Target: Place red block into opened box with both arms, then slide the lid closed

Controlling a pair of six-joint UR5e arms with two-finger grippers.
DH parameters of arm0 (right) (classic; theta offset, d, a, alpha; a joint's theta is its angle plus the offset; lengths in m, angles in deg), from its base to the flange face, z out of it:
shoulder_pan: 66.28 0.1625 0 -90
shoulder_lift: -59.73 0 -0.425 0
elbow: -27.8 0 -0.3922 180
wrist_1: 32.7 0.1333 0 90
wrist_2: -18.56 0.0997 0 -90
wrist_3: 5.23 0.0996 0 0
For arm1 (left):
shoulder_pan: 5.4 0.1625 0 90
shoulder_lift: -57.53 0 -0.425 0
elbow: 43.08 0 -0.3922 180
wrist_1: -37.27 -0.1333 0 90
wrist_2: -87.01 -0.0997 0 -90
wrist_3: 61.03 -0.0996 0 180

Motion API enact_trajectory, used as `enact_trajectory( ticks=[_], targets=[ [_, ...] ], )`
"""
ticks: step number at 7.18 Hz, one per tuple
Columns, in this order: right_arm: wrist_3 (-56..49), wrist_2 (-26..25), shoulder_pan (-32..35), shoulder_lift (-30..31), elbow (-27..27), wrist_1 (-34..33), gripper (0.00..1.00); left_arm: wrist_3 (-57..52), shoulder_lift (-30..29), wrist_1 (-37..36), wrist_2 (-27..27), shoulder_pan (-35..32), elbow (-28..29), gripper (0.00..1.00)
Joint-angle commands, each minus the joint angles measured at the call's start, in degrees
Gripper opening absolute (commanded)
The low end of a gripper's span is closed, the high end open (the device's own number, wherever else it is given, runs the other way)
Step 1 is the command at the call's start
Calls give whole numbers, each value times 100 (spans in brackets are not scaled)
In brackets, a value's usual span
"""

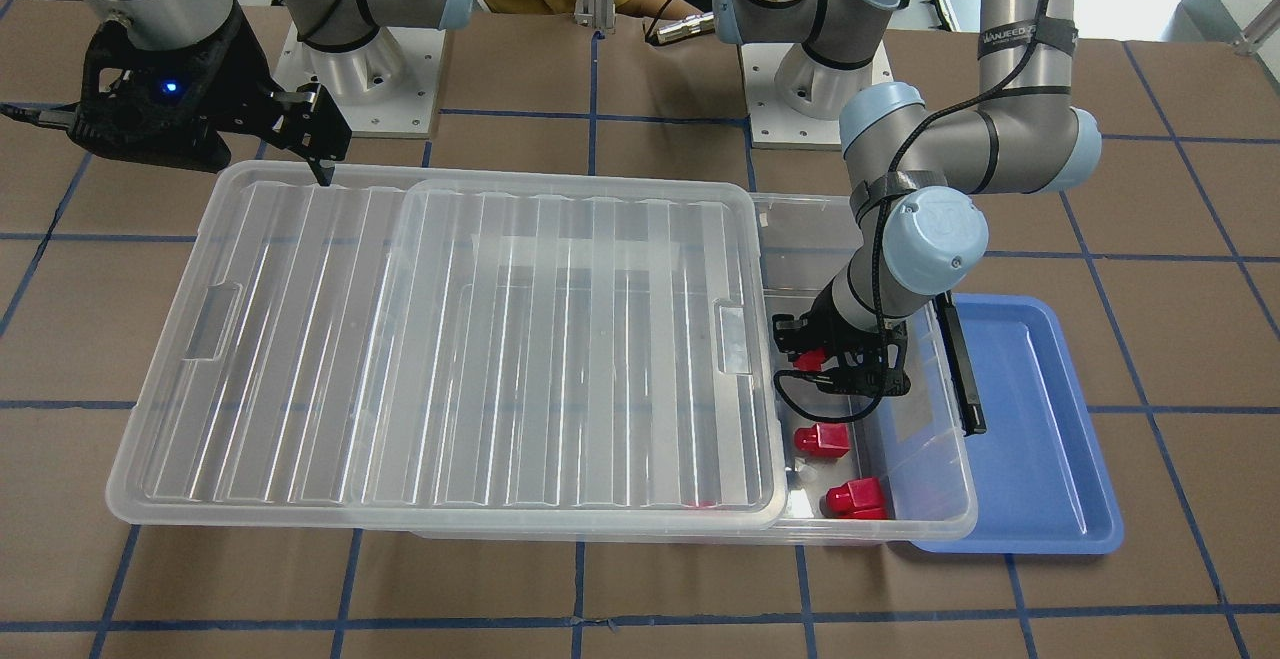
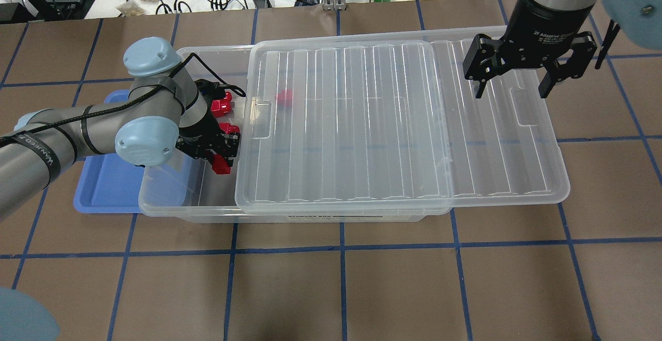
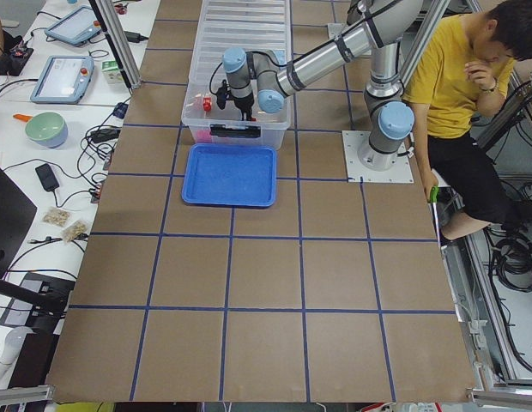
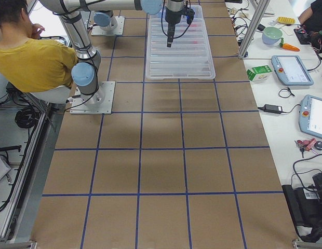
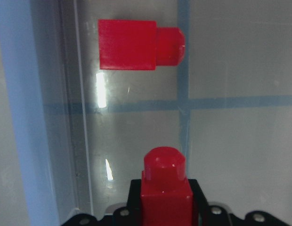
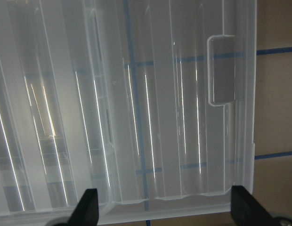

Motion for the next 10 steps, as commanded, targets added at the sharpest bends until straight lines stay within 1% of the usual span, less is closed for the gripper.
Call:
enact_trajectory(
  ticks=[1, 2, 3, 4, 5, 6, 8, 9, 10],
  targets=[
    [-33, -9, 0, 0, 0, 0, 100, 2, -84, -5, 8, 6, 0, 0],
    [-42, -9, 0, 0, 9, 0, 100, 11, -93, -5, 9, 6, 0, 0],
    [-112, -9, -35, -26, 9, -9, 100, 28, -102, 3, 9, 6, 0, 30],
    [-113, -17, -61, -26, 9, -9, 100, 46, -119, 4, 9, 6, -26, 66],
    [-104, -26, -70, -26, 9, -9, 100, 37, -111, -40, 9, 6, -53, 92],
    [-104, -209, -70, -43, 9, -9, 100, 28, -41, -40, 0, 15, -9, 100],
    [-78, -255, -70, -52, 9, -44, 100, 28, 126, 55, -26, 33, 192, 100],
    [-86, -272, -79, -61, 0, -96, 100, 28, 240, 369, -18, 24, 446, 100],
    [-86, -272, -114, -70, 0, -106, 100, 28, 415, 1095, -9, 15, 901, 100]
  ],
)
